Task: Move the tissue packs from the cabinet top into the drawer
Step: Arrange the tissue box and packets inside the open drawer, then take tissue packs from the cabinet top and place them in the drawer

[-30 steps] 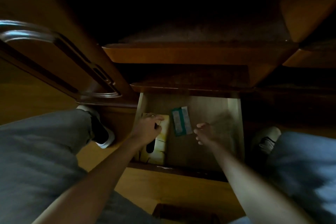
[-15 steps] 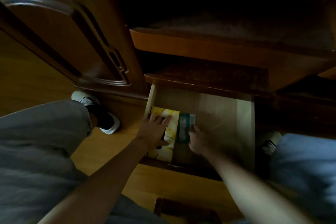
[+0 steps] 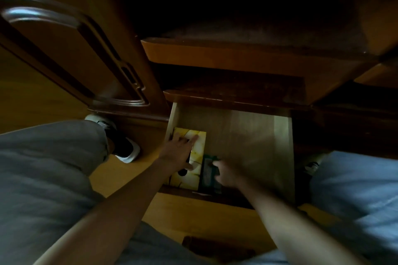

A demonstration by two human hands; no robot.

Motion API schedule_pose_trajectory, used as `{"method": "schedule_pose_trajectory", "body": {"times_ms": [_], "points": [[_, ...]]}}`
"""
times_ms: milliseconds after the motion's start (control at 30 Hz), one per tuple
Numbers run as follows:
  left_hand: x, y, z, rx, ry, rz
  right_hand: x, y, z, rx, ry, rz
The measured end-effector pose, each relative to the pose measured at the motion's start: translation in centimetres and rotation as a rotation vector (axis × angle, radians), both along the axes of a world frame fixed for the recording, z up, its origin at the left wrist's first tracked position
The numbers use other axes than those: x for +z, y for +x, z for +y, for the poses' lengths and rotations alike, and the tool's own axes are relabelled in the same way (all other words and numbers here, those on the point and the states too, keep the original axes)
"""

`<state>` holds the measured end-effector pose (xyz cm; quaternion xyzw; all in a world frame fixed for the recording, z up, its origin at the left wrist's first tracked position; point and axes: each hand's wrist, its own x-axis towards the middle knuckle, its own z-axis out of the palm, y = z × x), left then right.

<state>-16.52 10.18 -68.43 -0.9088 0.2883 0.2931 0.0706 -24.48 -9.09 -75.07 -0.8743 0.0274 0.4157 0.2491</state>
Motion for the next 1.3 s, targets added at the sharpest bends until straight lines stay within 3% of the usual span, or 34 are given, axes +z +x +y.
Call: {"method": "schedule_pose_trajectory", "body": {"times_ms": [133, 233, 600, 733, 800, 900, 1000, 1100, 1300], "points": [[2.5, -0.4, -1.1, 0.025, -0.018, -0.012, 2.7, 0.0, -2.6, -0.285, 0.185, -0.084], [7.4, -0.4, -3.3, -0.042, -0.14, -0.302, 7.3, 1.5, -5.4, -0.375, 0.272, -0.233], [34.3, 4.0, -11.2, -0.344, -0.986, -1.148, 35.8, 4.4, -12.3, -0.44, 0.336, -1.352], [41.7, 8.5, -14.1, -0.234, -1.067, -1.211, 44.1, 7.6, -15.4, -0.467, 0.215, -1.641], [44.1, 11.6, -15.5, -0.075, -1.007, -1.097, 47.1, 10.3, -17.1, -0.473, 0.057, -1.643], [45.2, 17.0, -17.1, 0.091, -0.824, -0.861, 49.6, 14.7, -19.9, -0.47, -0.124, -1.454], [44.4, 21.2, -18.9, 0.14, -0.634, -0.616, 50.6, 18.8, -23.1, -0.474, -0.32, -1.224], [43.3, 23.6, -21.5, 0.16, -0.541, -0.423, 51.4, 21.8, -26.7, -0.564, -0.618, -1.111], [40.8, 25.3, -23.9, 0.089, -0.527, -0.518, 51.0, 24.2, -32.6, -0.765, -0.771, -0.815]]}}
